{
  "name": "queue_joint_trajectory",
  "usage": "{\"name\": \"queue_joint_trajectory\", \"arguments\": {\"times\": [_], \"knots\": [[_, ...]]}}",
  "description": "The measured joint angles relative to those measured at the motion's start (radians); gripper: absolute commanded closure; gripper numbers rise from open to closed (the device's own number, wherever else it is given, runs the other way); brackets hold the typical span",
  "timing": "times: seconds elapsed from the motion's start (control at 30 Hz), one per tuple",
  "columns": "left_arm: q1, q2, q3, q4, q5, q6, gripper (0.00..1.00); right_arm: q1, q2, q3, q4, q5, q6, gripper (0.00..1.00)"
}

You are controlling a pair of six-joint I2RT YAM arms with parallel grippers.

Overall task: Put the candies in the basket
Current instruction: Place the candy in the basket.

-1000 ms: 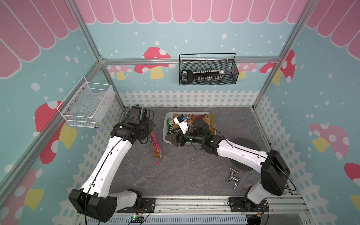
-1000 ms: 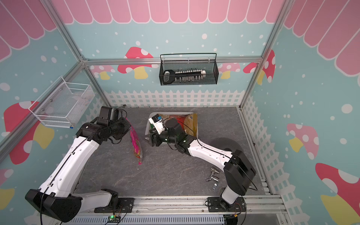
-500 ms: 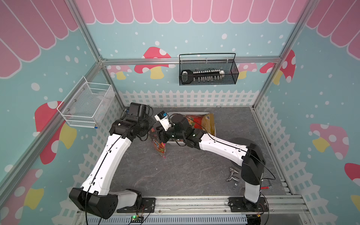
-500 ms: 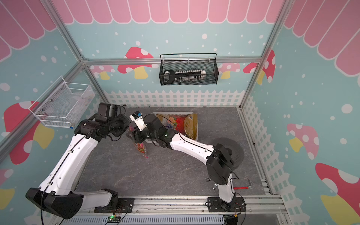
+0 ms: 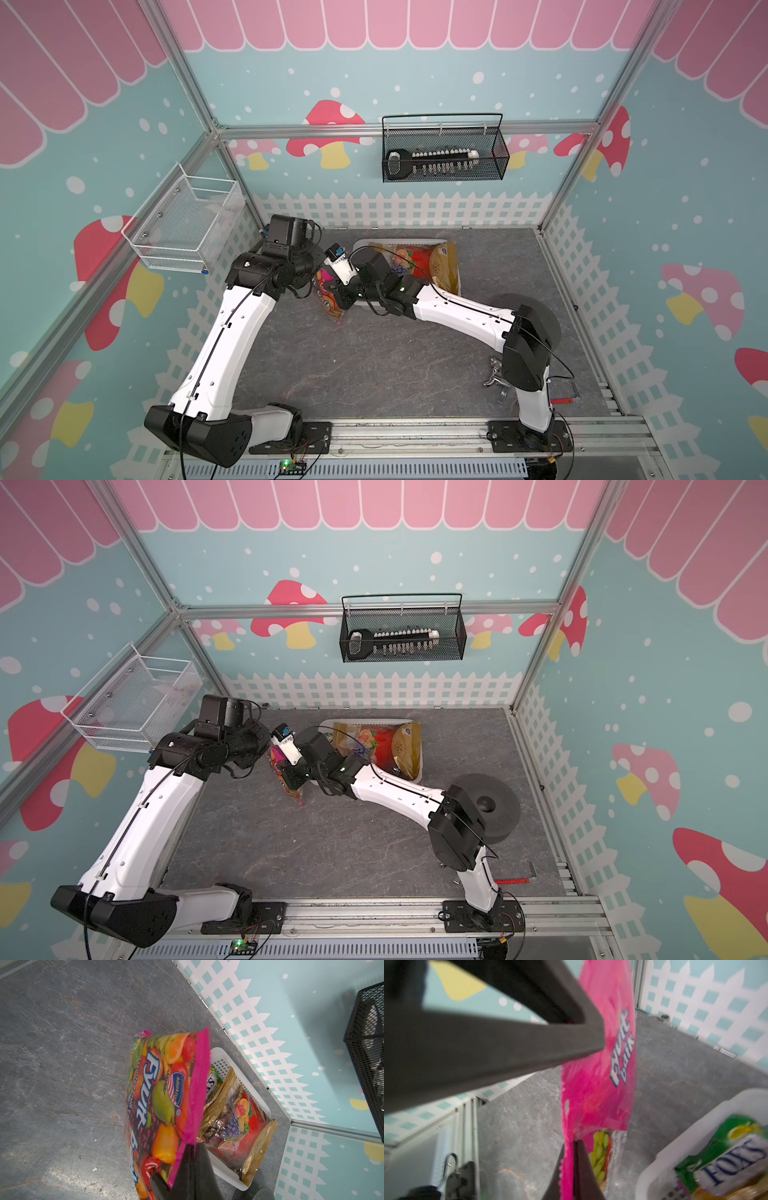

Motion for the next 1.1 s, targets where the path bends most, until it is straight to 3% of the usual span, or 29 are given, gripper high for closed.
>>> {"name": "queue_joint_trajectory", "arguments": {"times": [0.27, 0.53, 0.83, 1.1], "knots": [[-0.001, 0.024, 0.087, -0.022, 0.011, 0.021, 1.00, -0.001, -0.021, 0.014, 0.016, -0.011, 0.017, 1.00], [-0.030, 0.124, 0.270, -0.017, 0.116, 0.058, 1.00, -0.013, -0.103, 0.006, 0.032, 0.056, 0.055, 1.00], [-0.145, 0.300, 0.445, -0.010, 0.183, 0.085, 1.00, -0.050, -0.248, -0.181, 0.096, 0.235, 0.100, 1.00], [-0.180, 0.462, 0.531, 0.009, 0.235, 0.116, 0.99, -0.109, -0.285, -0.308, 0.176, 0.277, 0.153, 1.00]]}}
